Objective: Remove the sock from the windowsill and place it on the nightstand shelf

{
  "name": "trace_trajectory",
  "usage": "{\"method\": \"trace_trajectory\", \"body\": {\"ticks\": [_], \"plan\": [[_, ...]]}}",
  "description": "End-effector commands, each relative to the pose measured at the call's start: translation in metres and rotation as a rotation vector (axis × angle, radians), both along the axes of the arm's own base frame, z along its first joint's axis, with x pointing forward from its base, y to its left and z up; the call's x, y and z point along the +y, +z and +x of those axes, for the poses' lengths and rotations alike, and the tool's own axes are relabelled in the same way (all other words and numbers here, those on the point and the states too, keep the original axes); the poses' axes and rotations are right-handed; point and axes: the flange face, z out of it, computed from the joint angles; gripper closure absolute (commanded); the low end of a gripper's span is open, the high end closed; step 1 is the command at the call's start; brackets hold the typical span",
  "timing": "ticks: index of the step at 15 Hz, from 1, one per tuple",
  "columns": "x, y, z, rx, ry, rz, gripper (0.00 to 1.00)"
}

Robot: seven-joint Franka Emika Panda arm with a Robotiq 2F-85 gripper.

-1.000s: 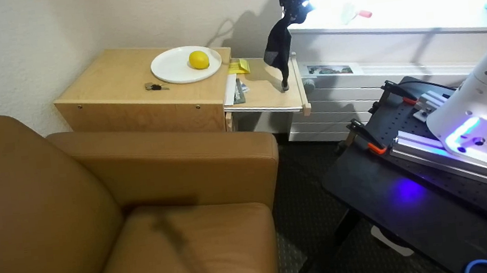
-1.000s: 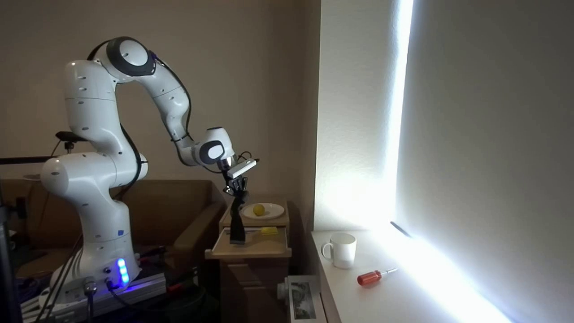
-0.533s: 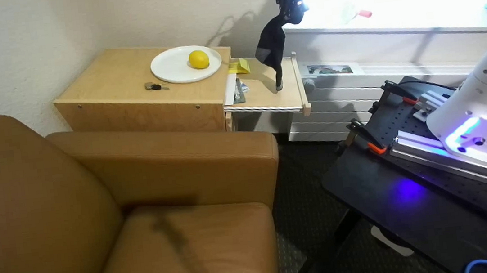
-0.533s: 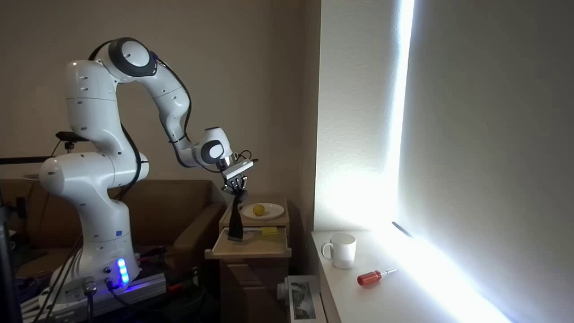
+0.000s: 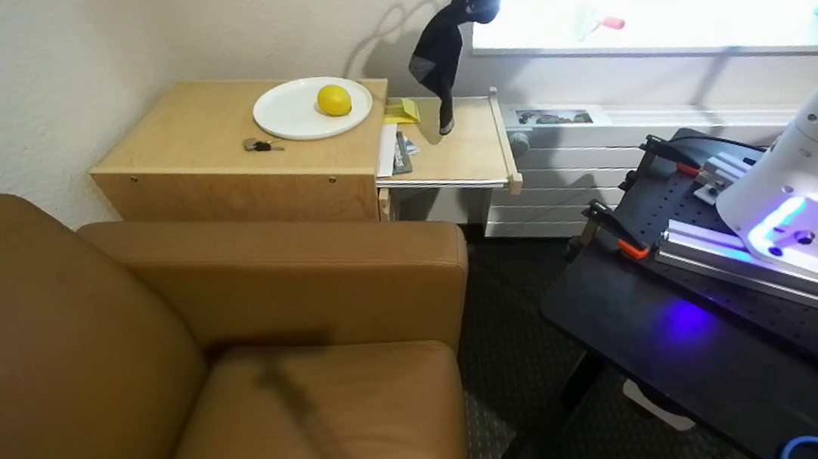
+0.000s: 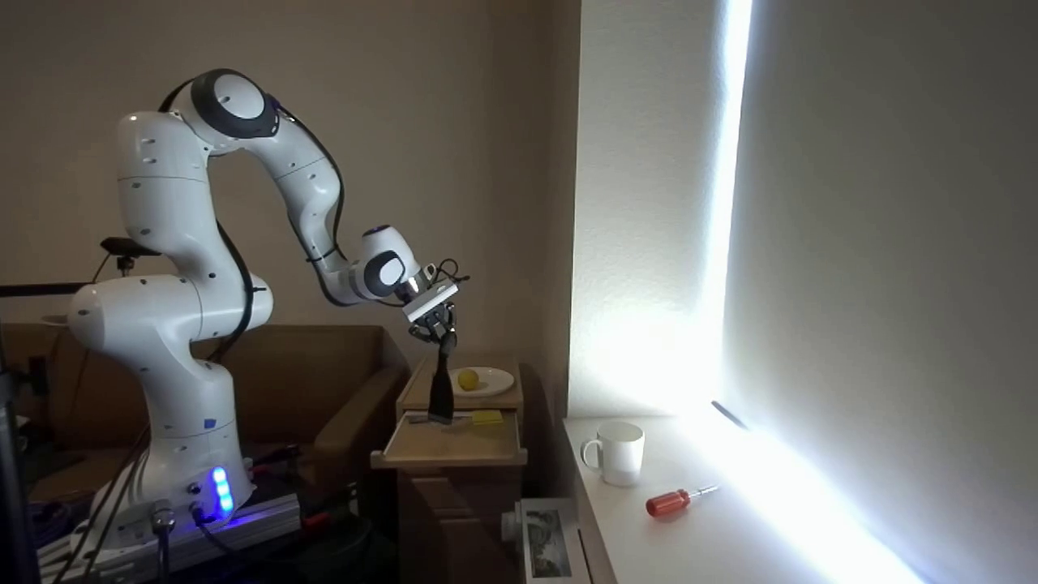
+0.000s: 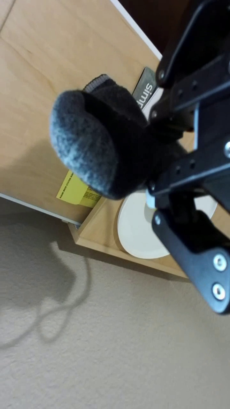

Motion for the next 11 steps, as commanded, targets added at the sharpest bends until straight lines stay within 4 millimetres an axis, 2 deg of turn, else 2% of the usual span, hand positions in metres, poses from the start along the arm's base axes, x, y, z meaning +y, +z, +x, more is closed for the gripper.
{"method": "trace_trajectory", "body": {"ticks": [1, 6, 9, 10, 11], "plan": [[-0.003, -0.015, -0.005, -0.039, -0.061, -0.069, 0.38], [0.004, -0.040, 0.002, 0.004, -0.097, -0.050, 0.02], [0.006, -0.054, 0.008, 0.038, -0.100, -0.032, 0.00], [0.007, -0.034, 0.007, 0.023, -0.086, -0.017, 0.01], [0.006, -0.037, 0.008, 0.029, -0.088, -0.015, 0.00]]}}
